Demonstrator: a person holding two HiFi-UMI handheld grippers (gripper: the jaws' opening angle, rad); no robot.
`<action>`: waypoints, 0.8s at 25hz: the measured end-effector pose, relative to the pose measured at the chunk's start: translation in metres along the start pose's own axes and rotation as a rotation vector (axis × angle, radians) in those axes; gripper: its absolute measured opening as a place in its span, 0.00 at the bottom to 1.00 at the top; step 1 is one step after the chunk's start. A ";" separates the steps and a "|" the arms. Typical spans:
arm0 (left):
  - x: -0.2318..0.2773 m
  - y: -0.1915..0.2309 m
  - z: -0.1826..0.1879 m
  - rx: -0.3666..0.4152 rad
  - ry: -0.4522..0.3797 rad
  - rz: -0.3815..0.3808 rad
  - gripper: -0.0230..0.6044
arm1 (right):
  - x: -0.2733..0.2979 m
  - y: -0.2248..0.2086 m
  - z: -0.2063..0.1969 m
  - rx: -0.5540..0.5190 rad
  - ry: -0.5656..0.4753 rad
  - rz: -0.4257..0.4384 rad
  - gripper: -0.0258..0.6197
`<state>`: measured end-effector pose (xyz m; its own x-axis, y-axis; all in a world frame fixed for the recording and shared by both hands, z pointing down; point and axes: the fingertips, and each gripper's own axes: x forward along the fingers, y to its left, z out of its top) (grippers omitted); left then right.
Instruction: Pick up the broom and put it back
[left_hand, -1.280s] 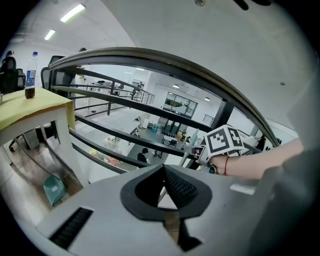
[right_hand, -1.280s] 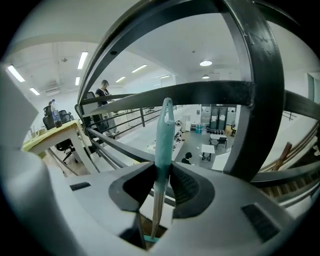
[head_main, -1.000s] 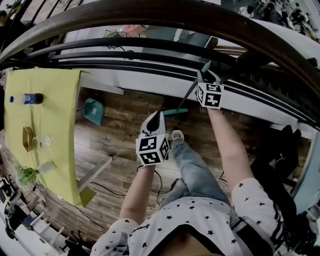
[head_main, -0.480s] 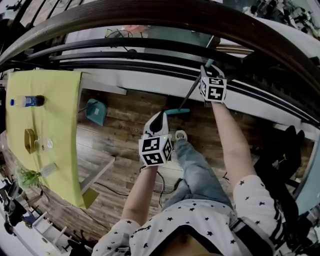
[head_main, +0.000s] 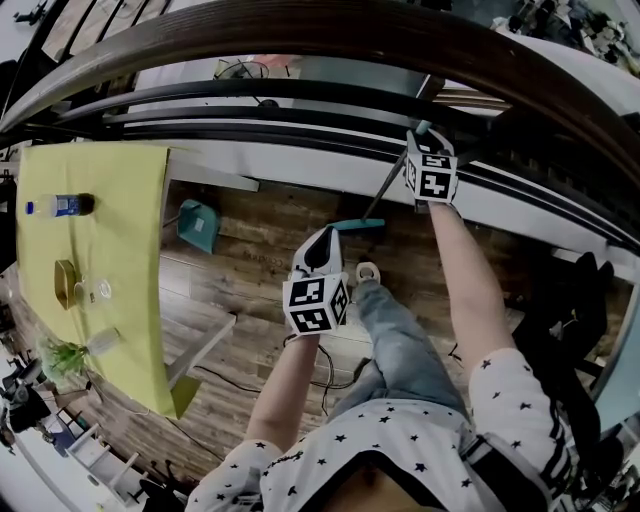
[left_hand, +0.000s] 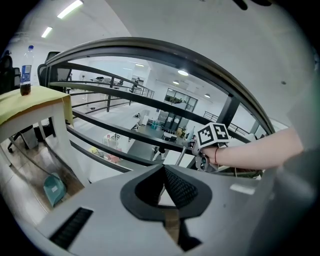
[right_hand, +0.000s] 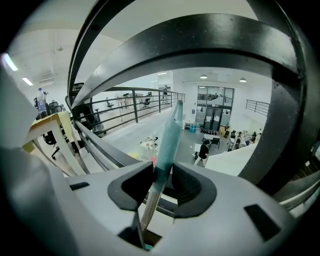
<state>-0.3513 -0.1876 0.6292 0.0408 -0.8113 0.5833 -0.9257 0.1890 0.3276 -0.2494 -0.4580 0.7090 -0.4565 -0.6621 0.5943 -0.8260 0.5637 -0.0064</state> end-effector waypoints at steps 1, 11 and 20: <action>0.000 0.000 0.001 0.002 -0.002 0.000 0.06 | 0.000 0.001 0.001 0.000 -0.001 -0.001 0.22; -0.009 0.006 0.004 -0.020 -0.016 0.009 0.06 | -0.002 0.012 -0.003 0.014 0.017 0.030 0.33; -0.023 0.000 0.005 -0.026 -0.035 0.014 0.06 | -0.025 0.010 -0.006 0.035 0.012 0.018 0.35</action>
<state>-0.3538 -0.1719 0.6125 0.0141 -0.8269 0.5621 -0.9160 0.2148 0.3389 -0.2439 -0.4327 0.6991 -0.4680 -0.6458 0.6032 -0.8285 0.5581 -0.0452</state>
